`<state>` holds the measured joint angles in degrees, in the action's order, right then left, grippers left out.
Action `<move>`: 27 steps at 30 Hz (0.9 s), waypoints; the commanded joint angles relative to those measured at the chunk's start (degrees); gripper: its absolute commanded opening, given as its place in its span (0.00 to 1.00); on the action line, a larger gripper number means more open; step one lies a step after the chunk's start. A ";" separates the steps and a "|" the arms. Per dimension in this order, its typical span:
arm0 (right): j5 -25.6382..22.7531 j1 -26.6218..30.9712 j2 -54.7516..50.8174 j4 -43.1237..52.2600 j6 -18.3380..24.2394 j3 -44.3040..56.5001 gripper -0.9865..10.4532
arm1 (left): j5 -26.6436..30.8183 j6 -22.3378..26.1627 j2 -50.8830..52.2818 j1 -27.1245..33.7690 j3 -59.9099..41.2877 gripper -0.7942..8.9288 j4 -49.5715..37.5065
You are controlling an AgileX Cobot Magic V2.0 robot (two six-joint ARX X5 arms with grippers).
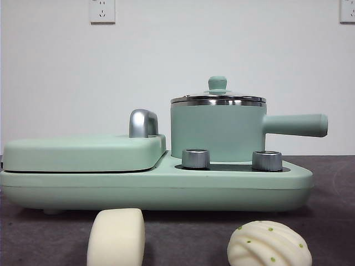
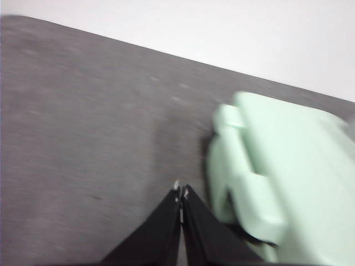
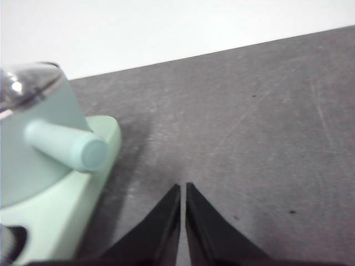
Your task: Put the buns in a small steamer
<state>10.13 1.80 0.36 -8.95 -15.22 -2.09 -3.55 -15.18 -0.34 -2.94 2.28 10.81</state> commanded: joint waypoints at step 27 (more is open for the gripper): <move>27.12 -0.96 29.00 -34.47 10.08 -54.10 0.10 | -23.37 -1.62 -38.10 -12.94 46.29 0.09 11.61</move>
<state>36.40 0.89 28.80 -43.18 -8.29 -55.02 -25.71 -18.04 -37.89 -15.57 46.59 22.37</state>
